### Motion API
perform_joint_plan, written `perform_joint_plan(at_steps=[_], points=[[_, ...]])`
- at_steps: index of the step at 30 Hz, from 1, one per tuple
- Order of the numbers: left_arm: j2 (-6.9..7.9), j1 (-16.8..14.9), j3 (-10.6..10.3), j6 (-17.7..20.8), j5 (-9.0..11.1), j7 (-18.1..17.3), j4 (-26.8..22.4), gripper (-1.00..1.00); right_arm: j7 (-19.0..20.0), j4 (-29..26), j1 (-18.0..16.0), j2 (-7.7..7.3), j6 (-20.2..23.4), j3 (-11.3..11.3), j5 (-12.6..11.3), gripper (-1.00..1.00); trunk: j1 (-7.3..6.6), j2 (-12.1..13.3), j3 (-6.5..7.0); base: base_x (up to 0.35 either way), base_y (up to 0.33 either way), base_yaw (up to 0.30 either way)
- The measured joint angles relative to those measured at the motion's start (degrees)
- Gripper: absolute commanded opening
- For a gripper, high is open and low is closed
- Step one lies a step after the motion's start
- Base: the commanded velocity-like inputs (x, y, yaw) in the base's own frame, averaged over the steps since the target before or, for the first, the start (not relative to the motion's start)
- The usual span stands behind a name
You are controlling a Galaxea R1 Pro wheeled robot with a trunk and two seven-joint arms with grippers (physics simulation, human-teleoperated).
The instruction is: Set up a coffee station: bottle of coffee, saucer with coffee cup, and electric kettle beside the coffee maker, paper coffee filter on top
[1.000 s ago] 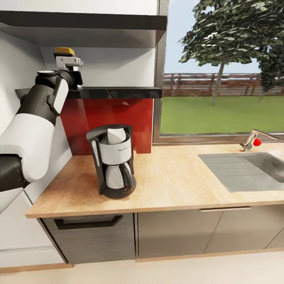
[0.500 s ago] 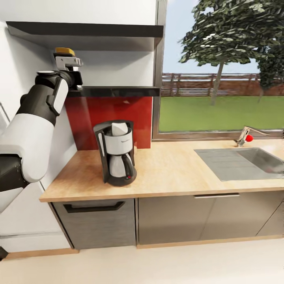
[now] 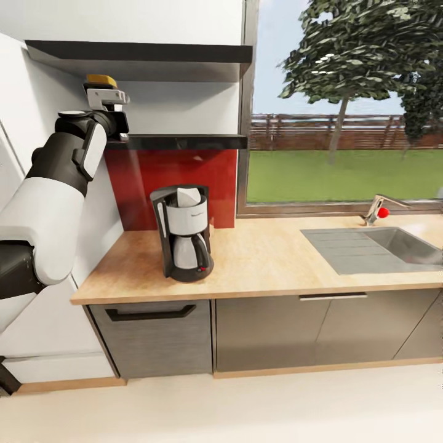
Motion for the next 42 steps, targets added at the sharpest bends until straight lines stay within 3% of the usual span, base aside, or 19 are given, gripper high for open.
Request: perform_joint_plan(at_steps=[16, 23, 26, 32, 37, 42], points=[[0.09, 0.11, 0.06, 0.09, -0.06, -0.04, -0.01, -1.00, -0.10, -0.06, 0.00, 0.00, 0.00, -0.14, 0.00, 1.00, -0.01, 0.02, 0.00, -0.006, 0.000, 0.000], [2.07, 0.18, 0.01, 0.11, -0.01, -2.67, -0.02, -1.00, -0.10, -0.06, 0.00, 0.00, 0.01, -0.14, -0.08, 1.00, -0.01, 0.02, 0.01, 0.000, 0.000, 0.000], [3.65, 0.44, 0.01, 0.07, 0.03, -4.94, 0.01, -1.00, -0.10, -0.06, 0.00, 0.00, 0.00, -0.10, -0.08, 1.00, -0.01, 0.02, 0.00, 0.000, 0.000, 0.000], [8.16, 2.86, 0.09, -0.05, -0.05, -12.64, -1.68, -1.00, -0.10, 0.10, 0.00, 0.00, -0.03, -0.01, -0.08, 1.00, -0.01, 0.02, 0.01, 0.000, 0.000, 0.000], [10.96, 9.99, 0.05, 0.11, 0.09, -20.69, -10.00, -1.00, -0.10, 0.12, 0.00, 0.00, -0.08, 0.03, -0.08, 1.00, -0.01, 0.02, 0.00, 0.000, 0.000, 0.000], [11.77, 18.84, 0.09, 0.18, -0.12, -23.22, -17.54, -1.00, -0.09, 0.19, 0.00, 0.06, -0.07, 0.08, -0.08, 1.00, -0.01, 0.03, -0.01, 0.000, 0.000, 0.000]])
